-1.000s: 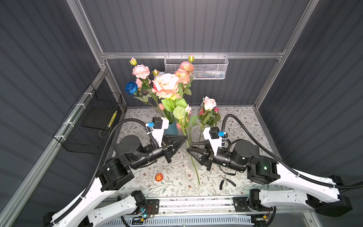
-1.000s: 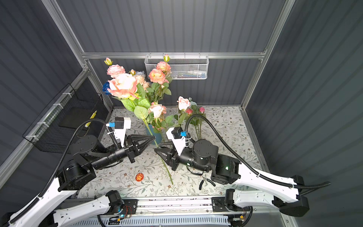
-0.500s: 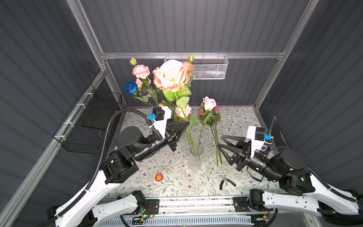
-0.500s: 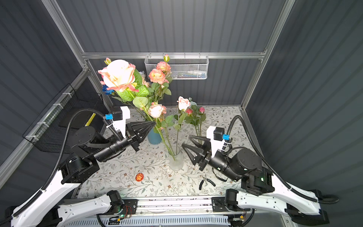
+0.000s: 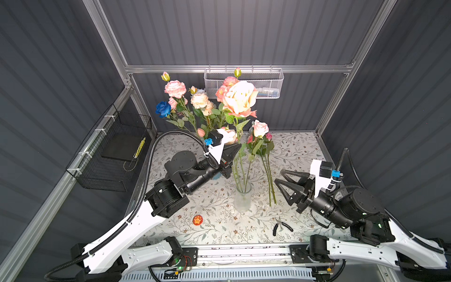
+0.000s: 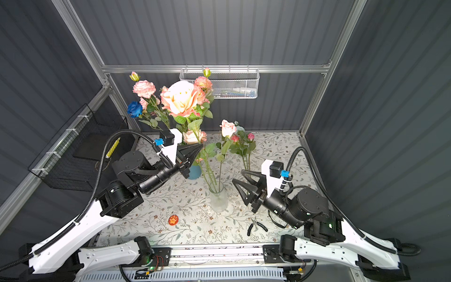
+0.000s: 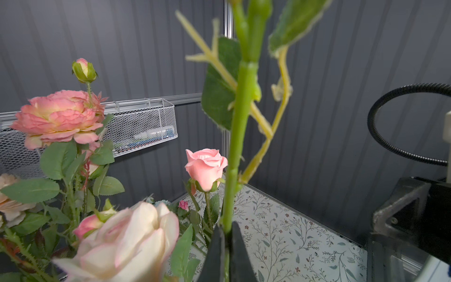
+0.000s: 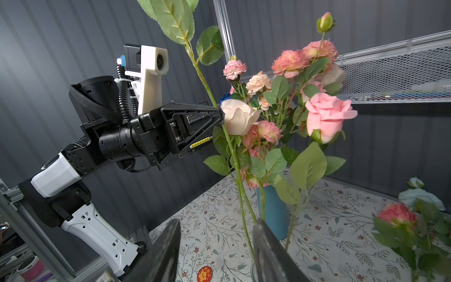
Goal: Arrange the flowers into the vase
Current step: 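Lower the rose into the glass vase with the left gripper while the right gripper withdraws, then open the left gripper and retract it while the right gripper moves to the bundle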
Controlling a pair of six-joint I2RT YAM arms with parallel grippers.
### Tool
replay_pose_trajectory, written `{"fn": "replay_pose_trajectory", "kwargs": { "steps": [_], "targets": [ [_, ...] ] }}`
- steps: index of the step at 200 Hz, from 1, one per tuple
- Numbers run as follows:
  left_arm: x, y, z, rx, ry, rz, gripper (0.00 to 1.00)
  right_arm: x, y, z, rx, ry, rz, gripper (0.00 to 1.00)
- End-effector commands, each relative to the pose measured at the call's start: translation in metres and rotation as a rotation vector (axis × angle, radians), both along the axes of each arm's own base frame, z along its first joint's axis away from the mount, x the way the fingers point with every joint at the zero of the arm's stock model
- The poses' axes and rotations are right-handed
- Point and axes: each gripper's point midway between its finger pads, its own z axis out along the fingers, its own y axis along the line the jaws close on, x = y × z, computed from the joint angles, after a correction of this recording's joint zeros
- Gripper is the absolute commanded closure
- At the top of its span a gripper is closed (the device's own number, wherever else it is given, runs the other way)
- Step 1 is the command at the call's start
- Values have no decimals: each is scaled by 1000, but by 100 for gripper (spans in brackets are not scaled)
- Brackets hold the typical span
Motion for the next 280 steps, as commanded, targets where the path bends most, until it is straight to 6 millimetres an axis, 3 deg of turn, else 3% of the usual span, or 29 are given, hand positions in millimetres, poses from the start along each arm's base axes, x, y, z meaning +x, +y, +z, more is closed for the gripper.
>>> {"fn": "replay_pose_trajectory", "kwargs": {
  "steps": [1, 61, 83, 109, 148, 172, 193, 214, 236, 280],
  "targets": [
    [6, -5, -20, 11, 31, 16, 100, 3, -6, 0, -4, -14, -31, 49],
    [9, -8, -73, 25, 196, 23, 100, 9, -11, -11, -9, 9, -75, 47],
    [11, -5, -79, 19, 227, 41, 69, 11, -11, -13, -8, 16, -84, 47],
    [8, 0, -69, -10, 245, 44, 36, 13, -13, -16, -10, 25, -101, 46],
    [-10, 12, -34, -130, 250, -12, 16, 27, -18, -36, -24, 77, -196, 39],
    [-28, 31, -3, -245, 217, -53, 1, 40, -21, -66, -62, 138, -288, 37],
    [-43, 53, 17, -335, 179, -72, 0, 53, -24, -102, -131, 194, -372, 36],
    [-52, 76, 21, -402, 160, -49, 0, 71, -30, -144, -191, 311, -420, 36],
    [-51, 99, 1, -417, 181, 29, 0, 95, -37, -188, -182, 480, -423, 37],
    [-39, 132, -85, -352, 331, 232, 0, 147, -48, -258, -286, 727, -496, 43]
  ]
}}
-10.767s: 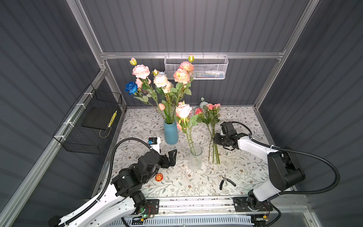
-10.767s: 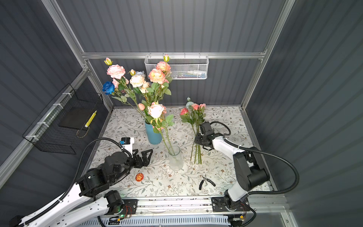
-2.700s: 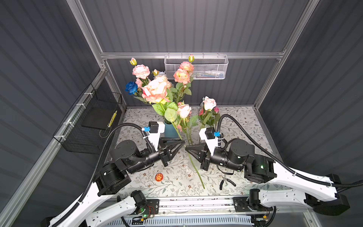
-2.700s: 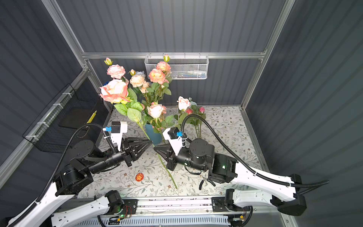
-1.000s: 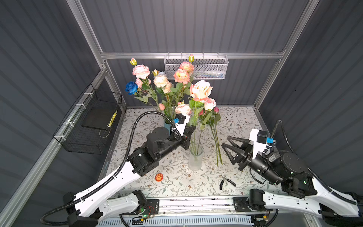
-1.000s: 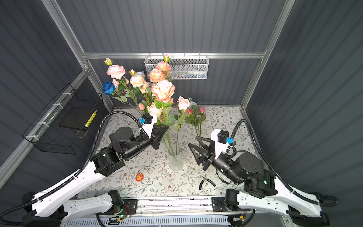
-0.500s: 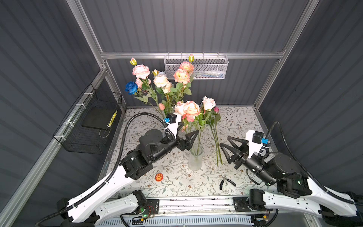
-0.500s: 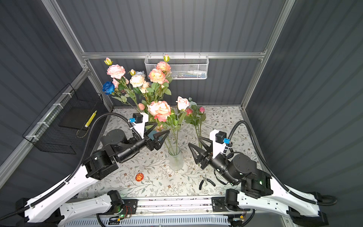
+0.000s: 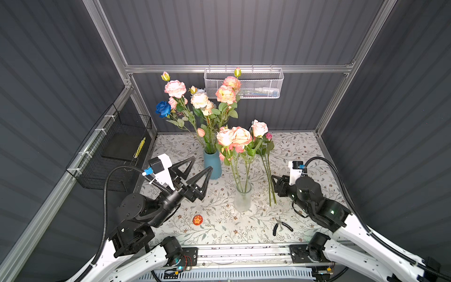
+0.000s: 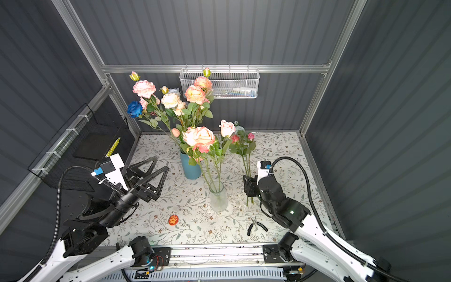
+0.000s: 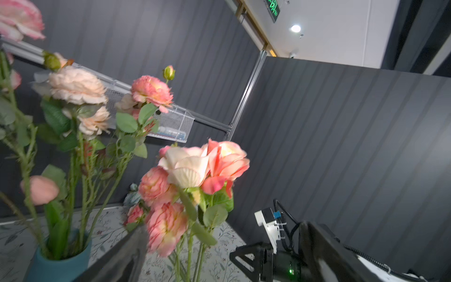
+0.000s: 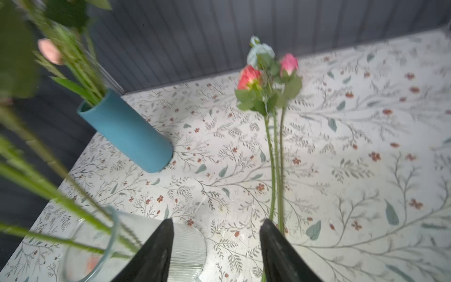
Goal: Arrange the flowers into the vase
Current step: 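Open the left gripper and retract it while the right gripper moves to the bundle, then grasp a pink rose stem from the bundle with the right gripper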
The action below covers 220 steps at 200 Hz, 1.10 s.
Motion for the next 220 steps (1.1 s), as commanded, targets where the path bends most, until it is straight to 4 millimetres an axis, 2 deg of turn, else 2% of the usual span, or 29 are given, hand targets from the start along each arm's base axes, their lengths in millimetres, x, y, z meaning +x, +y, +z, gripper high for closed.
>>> {"fn": "replay_pose_trajectory", "kwargs": {
  "steps": [1, 39, 72, 100, 142, 184, 220],
  "targets": [
    [14, 15, -57, 64, 151, 111, 0, 12, 11, -30, 42, 155, 39, 43],
    [15, 30, -125, 103, 304, 170, 0, 66, -1, -79, 1, 315, -28, 49],
    [16, 28, -165, 130, 399, 176, 0, 117, -11, -113, -33, 428, -90, 60],
    [17, 22, -177, 156, 436, 164, 0, 154, -28, -138, -76, 486, -181, 68],
    [17, 16, -183, 179, 449, 144, 0, 201, -38, -157, -124, 544, -239, 66],
    [15, 6, -189, 211, 453, 104, 0, 227, -43, -175, -159, 620, -267, 65],
    [16, 7, -188, 220, 444, 111, 0, 240, -42, -188, -192, 665, -281, 65]
  ]
}}
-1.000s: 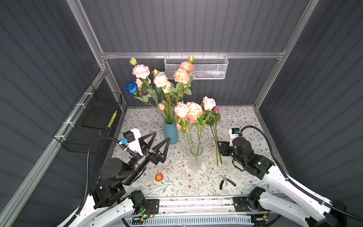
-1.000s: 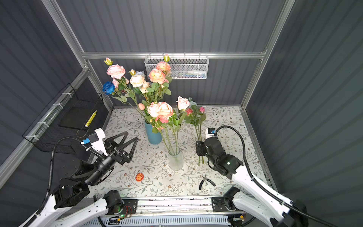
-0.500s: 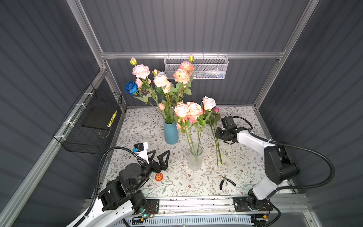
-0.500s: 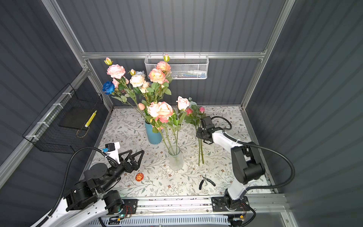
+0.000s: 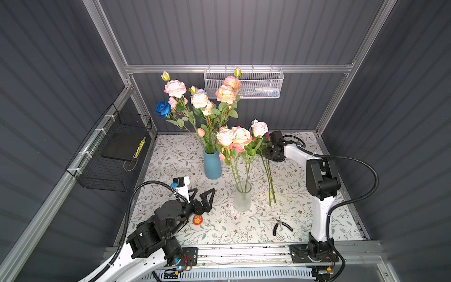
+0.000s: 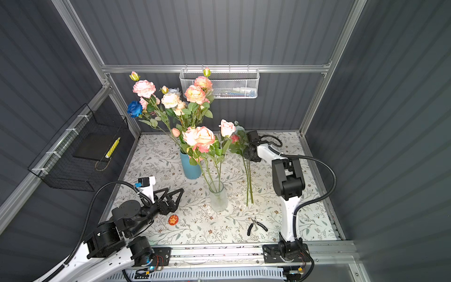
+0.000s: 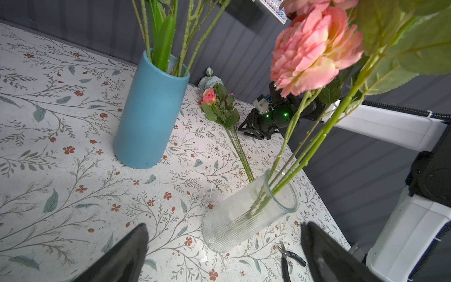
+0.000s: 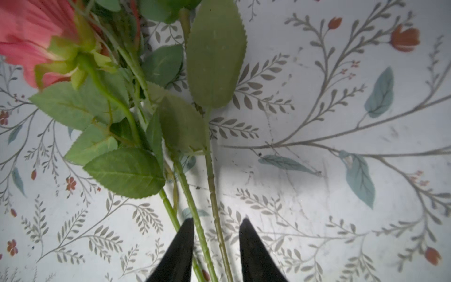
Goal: Arrange the flowers into the vase
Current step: 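Grasp a pink rose stem from the bundle with the right gripper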
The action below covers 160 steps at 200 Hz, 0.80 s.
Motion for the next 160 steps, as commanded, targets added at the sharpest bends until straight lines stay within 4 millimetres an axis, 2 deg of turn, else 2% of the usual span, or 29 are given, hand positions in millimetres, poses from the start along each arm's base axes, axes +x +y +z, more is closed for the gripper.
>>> {"fn": "replay_pose_trajectory", "kwargs": {
  "steps": [1, 50, 89, 112, 160],
  "targets": [
    [-2, -1, -2, 12, -9, -16, 0, -8, -8, -15, -52, 93, -8, 65],
    [-2, 3, -1, 14, -18, -7, 0, -4, -14, -31, -106, 166, -21, 73],
    [-3, 7, 3, 17, -25, 2, 0, -15, -21, -40, -107, 182, -37, 92],
    [-4, 9, 5, 14, -29, 6, 0, -21, -27, -26, -91, 115, -55, 100],
    [-6, 10, 15, -6, -45, -1, 0, -47, -47, 17, -100, -32, -107, 100]
  ]
}}
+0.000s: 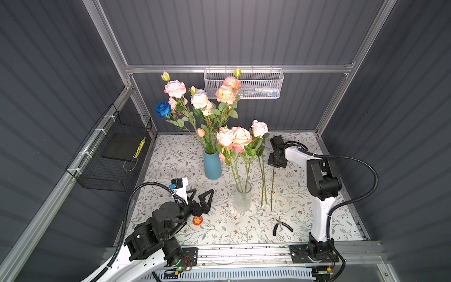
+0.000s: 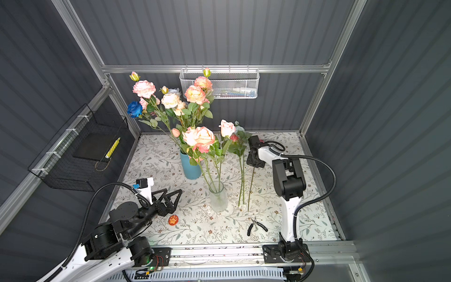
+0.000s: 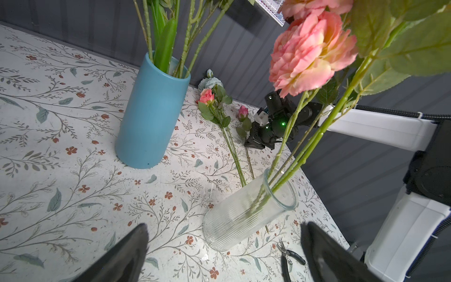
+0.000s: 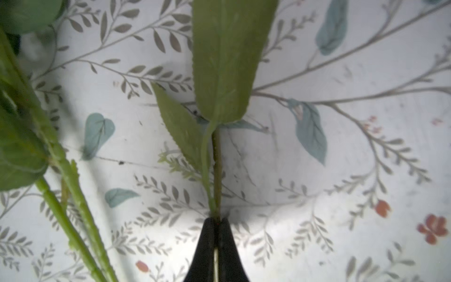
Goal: Arrange the flowers into the vase
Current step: 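Grasp a pink rose stem from the bundle with the right gripper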
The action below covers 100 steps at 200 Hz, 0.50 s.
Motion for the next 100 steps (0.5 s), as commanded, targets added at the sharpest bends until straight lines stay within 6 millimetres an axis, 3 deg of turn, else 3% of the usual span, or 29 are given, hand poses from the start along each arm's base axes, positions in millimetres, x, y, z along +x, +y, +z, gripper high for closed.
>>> {"fn": "replay_pose_trajectory", "kwargs": {
  "steps": [1, 46, 100],
  "targets": [
    [-2, 4, 12, 1, -34, -1, 0, 2, -12, 33, -10, -127, -46, 100],
    [-4, 5, 23, -20, -49, -9, 0, -34, -23, 77, 26, -273, -72, 100],
    [-7, 3, 33, -24, -63, -32, 0, -98, -17, 134, 157, -462, -29, 100]
  ]
}}
